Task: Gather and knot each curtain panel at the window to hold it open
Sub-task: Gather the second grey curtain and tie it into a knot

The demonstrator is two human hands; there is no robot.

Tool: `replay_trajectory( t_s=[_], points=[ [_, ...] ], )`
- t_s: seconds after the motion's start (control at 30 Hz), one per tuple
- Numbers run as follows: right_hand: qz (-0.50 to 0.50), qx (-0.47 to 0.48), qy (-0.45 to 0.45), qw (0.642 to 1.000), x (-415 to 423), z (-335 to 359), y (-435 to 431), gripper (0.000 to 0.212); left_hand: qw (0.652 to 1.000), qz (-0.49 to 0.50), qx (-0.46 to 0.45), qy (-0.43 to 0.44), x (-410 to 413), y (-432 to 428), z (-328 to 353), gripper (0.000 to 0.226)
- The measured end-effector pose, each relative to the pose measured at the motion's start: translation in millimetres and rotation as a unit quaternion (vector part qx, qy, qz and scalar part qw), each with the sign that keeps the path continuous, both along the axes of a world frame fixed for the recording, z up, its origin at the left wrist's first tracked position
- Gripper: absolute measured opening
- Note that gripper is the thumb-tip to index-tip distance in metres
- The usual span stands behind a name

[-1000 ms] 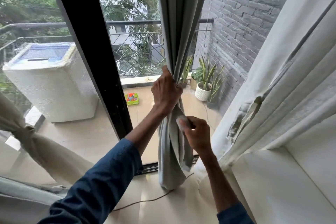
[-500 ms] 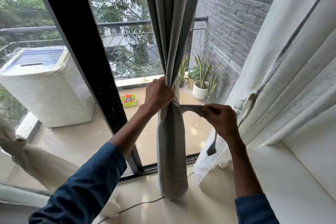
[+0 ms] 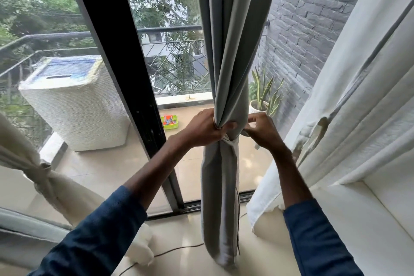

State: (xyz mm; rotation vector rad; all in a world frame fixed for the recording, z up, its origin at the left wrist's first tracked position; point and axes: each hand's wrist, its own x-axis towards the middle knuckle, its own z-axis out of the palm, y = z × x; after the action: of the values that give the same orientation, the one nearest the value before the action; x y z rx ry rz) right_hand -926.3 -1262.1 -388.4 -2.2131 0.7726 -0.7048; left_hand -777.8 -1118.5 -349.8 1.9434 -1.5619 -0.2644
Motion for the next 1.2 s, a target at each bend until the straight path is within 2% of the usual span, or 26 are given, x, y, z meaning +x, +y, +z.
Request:
replay_trajectory(
  t_s=[0.1, 0.17, 0.23, 0.33, 0.47, 0.57, 0.67, 0.73, 0.8, 0.87, 0.97, 1.03, 1.1, 1.2],
  points=[
    [0.029, 0.019, 0.010, 0.999, 7, -2, 7, 0.008, 0.998, -0.050, 0.012, 0.042, 15, -5, -4, 0.059],
    [0.042, 0.027, 0.018, 0.999, 11, -6, 9, 0.028, 0.994, -0.074, 0.027, 0.070, 22, -7, -7, 0.062],
    [0.051, 0.008, 0.010, 0.999, 14, -12, 8, 0.042, 0.990, -0.087, 0.054, 0.101, 25, -7, -8, 0.059],
    [0.069, -0.043, -0.009, 0.997, 16, -11, 13, 0.048, 0.985, -0.105, 0.074, 0.112, 27, -10, -11, 0.056],
    [0.024, -0.006, -0.018, 1.000, 12, -11, 16, 0.058, 0.990, -0.095, 0.099, 0.024, 31, -17, -8, 0.068],
    [-0.004, 0.019, 0.017, 1.000, 13, -18, 10, 0.041, 0.989, -0.097, 0.114, -0.020, 32, -21, -5, 0.073],
    [0.007, 0.084, 0.005, 0.996, 19, -27, 7, 0.026, 0.984, -0.067, 0.106, -0.127, 30, -26, -2, 0.072],
    [-0.007, 0.128, -0.010, 0.992, 22, -33, 8, 0.026, 0.974, -0.034, 0.088, -0.207, 30, -29, -2, 0.068],
    [-0.021, 0.150, -0.029, 0.988, 24, -37, 10, 0.030, 0.968, -0.018, 0.071, -0.241, 33, -30, -4, 0.067],
    [-0.038, 0.150, -0.054, 0.986, 23, -38, 16, 0.026, 0.969, -0.008, 0.081, -0.234, 36, -29, -4, 0.065],
    [-0.141, 0.089, -0.123, 0.978, 19, -38, 36, 0.005, 0.978, -0.001, 0.102, -0.181, 36, -29, -2, 0.062],
    [-0.183, 0.082, -0.174, 0.964, 17, -36, 58, 0.005, 0.986, 0.001, 0.104, -0.133, 32, -28, -1, 0.060],
    [-0.148, 0.102, -0.181, 0.967, 15, -31, 76, 0.006, 0.990, 0.008, 0.100, -0.097, 28, -27, 1, 0.057],
    [-0.072, 0.093, -0.118, 0.986, 17, -31, 93, 0.018, 0.993, 0.015, 0.103, -0.053, 24, -28, 2, 0.052]
  ],
)
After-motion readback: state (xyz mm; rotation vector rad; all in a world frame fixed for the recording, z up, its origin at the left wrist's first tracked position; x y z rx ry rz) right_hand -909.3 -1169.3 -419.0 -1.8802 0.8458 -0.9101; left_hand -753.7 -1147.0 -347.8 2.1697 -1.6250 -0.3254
